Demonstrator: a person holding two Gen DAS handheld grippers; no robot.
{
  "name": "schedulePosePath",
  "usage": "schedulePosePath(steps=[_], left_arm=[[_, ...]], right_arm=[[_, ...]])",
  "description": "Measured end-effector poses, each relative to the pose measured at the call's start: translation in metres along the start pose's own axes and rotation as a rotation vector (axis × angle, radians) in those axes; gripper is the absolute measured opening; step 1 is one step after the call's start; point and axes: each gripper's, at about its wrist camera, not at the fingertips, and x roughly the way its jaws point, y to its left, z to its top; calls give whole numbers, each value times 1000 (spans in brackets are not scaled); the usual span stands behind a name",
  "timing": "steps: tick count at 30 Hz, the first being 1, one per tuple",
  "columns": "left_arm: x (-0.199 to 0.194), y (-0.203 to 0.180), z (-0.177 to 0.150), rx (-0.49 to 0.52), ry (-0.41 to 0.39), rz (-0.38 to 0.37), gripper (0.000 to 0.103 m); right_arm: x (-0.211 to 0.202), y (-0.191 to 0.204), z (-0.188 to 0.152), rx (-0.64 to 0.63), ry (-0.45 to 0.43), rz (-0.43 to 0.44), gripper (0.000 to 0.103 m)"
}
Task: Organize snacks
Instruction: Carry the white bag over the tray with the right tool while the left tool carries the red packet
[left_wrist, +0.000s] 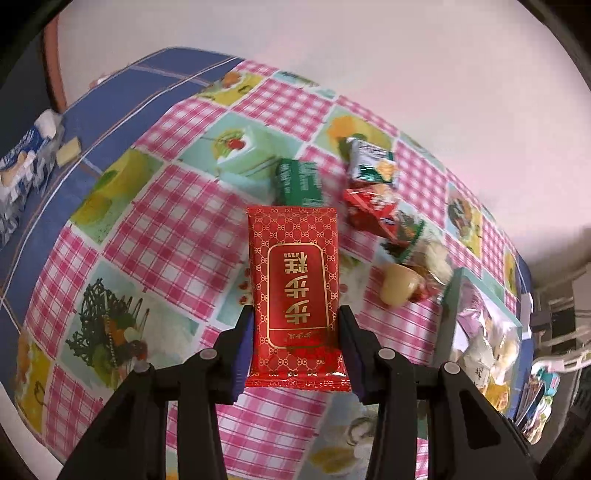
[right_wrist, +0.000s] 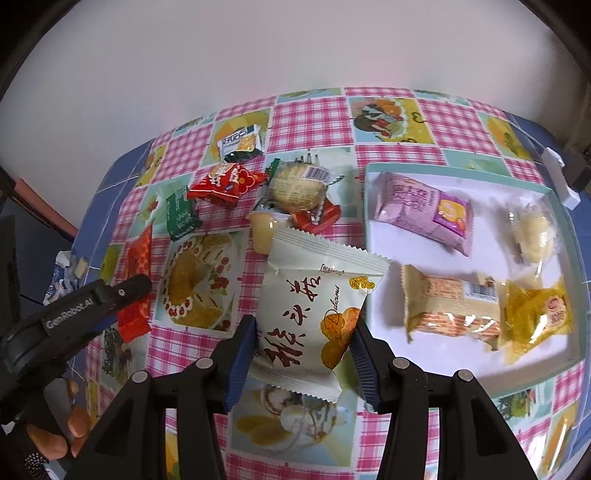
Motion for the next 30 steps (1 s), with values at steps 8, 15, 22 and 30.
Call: schedulePosePath(steps=[8, 15, 22, 30], left_arm=[[4, -67, -6, 159, -20, -42, 45], [8, -144, -31, 368, -26, -89, 46], [36, -199, -53, 536, -8, -79, 46], [74, -218, -69, 574, 70, -64, 46]], right_arm=[[-12, -58, 9, 145, -52, -81, 53], [-15, -117, 16, 289, -64, -102, 54], [-15, -158, 20, 378, -70, -124, 54], [-4, -190, 18, 449, -40, -133, 54]])
